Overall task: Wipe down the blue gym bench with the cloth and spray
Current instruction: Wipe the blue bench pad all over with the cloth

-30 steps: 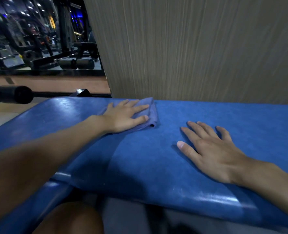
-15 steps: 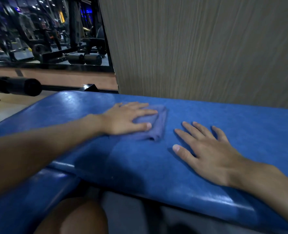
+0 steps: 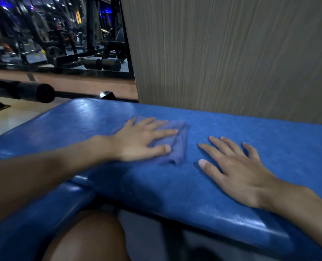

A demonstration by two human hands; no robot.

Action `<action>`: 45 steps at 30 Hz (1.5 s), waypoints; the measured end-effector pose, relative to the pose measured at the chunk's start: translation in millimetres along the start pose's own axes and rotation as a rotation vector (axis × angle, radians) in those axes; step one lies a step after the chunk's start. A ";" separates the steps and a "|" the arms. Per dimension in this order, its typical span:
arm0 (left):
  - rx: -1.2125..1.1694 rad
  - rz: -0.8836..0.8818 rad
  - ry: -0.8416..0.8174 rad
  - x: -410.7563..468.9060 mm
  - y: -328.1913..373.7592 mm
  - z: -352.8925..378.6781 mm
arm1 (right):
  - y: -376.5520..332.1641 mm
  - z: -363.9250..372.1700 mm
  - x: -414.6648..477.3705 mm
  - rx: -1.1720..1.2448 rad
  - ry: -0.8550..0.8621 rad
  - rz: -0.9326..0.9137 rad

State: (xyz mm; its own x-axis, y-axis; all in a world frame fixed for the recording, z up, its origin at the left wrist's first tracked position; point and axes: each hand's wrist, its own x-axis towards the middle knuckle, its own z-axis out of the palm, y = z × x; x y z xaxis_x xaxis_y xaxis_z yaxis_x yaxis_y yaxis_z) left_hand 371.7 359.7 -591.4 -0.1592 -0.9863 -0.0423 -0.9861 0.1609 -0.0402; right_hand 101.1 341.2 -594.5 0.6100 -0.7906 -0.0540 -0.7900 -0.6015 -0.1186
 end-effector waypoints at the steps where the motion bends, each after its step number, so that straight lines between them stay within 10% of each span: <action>1: 0.044 0.081 -0.009 -18.2 13.8 2.6 | 0.1 -0.2 -0.1 0.014 0.007 0.003; 8: -0.005 0.193 -0.038 -32.0 11.4 -1.3 | -10.3 -9.6 4.3 0.042 0.054 -0.015; 20: -0.128 -0.393 0.053 103.3 -122.6 1.0 | -22.0 5.3 10.5 -0.025 0.012 -0.049; 35: 0.008 0.172 -0.054 -55.1 -8.9 -0.2 | -27.5 -1.7 13.0 0.006 0.032 -0.063; 45: -0.174 -0.257 0.104 76.8 -154.8 6.5 | -37.5 6.0 38.5 -0.012 -0.001 -0.082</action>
State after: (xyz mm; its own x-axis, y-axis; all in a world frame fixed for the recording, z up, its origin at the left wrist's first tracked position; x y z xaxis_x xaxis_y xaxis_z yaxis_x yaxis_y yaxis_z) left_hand 512.5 259.3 -595.0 0.1008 -0.9937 0.0500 -0.9864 -0.0932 0.1353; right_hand 154.7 334.0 -598.1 0.6729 -0.7383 -0.0451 -0.7379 -0.6658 -0.1104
